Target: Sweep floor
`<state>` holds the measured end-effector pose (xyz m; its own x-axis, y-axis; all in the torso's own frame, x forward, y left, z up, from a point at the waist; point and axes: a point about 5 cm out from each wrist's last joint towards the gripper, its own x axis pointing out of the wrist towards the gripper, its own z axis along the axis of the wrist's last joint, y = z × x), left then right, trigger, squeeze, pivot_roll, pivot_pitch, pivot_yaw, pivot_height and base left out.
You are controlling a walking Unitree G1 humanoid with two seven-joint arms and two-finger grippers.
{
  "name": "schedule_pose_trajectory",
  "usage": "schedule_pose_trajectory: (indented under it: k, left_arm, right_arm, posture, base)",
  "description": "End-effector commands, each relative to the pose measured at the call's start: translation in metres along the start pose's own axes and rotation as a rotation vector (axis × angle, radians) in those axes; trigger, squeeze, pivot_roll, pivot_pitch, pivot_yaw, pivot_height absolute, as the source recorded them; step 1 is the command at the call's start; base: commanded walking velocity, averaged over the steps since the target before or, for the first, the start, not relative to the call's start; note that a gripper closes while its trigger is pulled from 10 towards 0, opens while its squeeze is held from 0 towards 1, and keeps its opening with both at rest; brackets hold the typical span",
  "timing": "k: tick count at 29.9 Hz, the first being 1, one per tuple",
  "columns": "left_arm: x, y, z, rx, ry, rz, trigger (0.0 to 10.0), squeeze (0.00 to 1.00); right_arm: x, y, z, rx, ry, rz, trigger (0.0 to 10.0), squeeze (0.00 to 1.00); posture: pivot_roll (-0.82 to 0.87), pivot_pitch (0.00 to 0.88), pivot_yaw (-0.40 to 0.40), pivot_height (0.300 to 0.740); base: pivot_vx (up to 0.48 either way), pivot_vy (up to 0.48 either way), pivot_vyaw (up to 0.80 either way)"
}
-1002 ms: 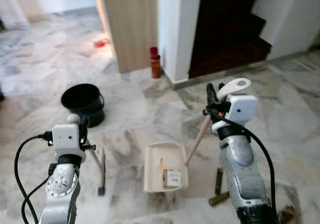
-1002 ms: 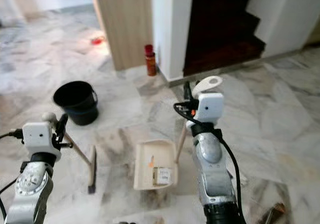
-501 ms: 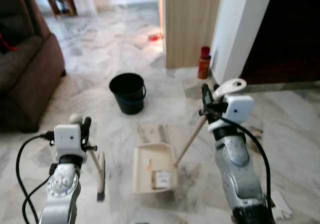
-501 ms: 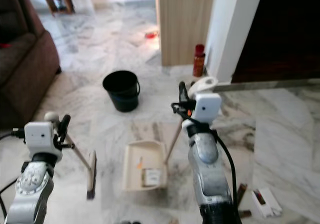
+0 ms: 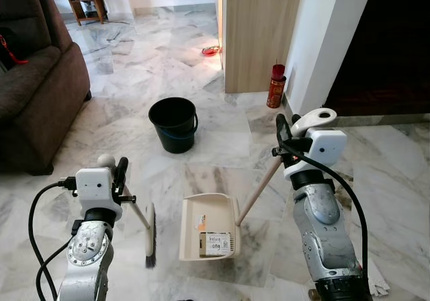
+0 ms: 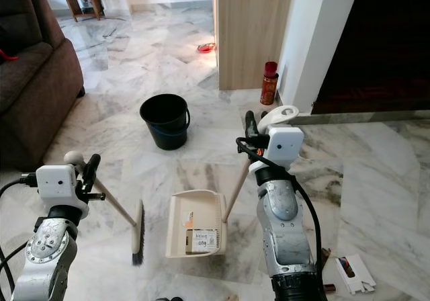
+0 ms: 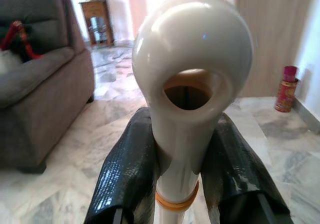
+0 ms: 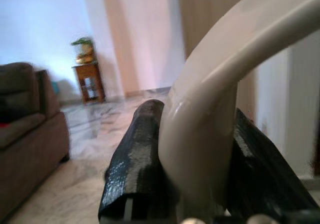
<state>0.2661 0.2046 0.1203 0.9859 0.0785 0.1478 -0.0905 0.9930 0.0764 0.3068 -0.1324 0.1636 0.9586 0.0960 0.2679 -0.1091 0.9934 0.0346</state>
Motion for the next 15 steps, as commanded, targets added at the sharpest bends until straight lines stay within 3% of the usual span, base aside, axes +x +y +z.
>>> schedule_pose_trajectory:
  k: [1,15]
  left_arm:
    - [0.0020,0.0050,0.0119,0.028,-0.053,0.015,10.0,0.00]
    - [0.0003,0.0074,0.0125,0.026,-0.054,0.020,10.0,0.00]
  right_arm:
    - [0.0070,0.0101,0.0175,0.024,-0.084,0.035,10.0,0.00]
    - [0.0086,0.0145,0.0170,0.074,-0.074,0.051,10.0,0.00]
  posture:
    - [0.06,0.064,0.053,0.740]
    - [0.07,0.078,0.054,0.740]
  base:
    - [0.274,0.000,0.79]
    - [0.287,0.000,0.00]
